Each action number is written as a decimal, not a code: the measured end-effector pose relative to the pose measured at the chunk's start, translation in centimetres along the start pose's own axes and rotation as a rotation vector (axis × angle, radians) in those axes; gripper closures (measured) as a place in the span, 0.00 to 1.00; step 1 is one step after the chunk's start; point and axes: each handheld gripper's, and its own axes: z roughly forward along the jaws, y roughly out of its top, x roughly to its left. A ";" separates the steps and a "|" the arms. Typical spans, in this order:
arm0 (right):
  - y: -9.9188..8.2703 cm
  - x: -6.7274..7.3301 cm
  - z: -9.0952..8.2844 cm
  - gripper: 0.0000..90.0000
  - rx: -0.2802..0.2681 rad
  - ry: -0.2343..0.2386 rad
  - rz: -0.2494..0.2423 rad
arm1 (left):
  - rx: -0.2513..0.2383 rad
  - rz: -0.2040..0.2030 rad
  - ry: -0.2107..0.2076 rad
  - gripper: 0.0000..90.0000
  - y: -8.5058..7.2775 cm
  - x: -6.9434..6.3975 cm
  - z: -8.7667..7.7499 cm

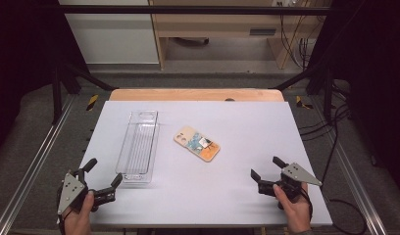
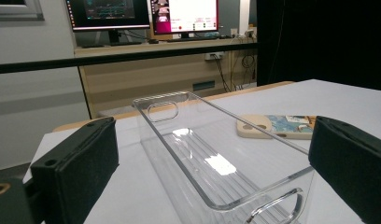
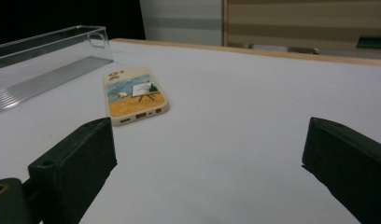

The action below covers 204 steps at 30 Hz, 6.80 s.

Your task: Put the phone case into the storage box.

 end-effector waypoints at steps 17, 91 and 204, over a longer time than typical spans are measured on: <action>2.2 1.8 4.1 0.06 0.288 0.143 -0.042 | -0.011 -0.022 -0.014 0.01 0.0 0.0 -0.1; 5.3 7.1 20.8 0.08 0.633 0.188 -0.269 | -0.042 -0.060 0.008 0.01 0.1 1.1 -0.8; 5.1 3.3 9.1 0.13 0.229 0.400 0.043 | 0.082 -0.115 -0.353 0.02 6.2 -9.7 11.9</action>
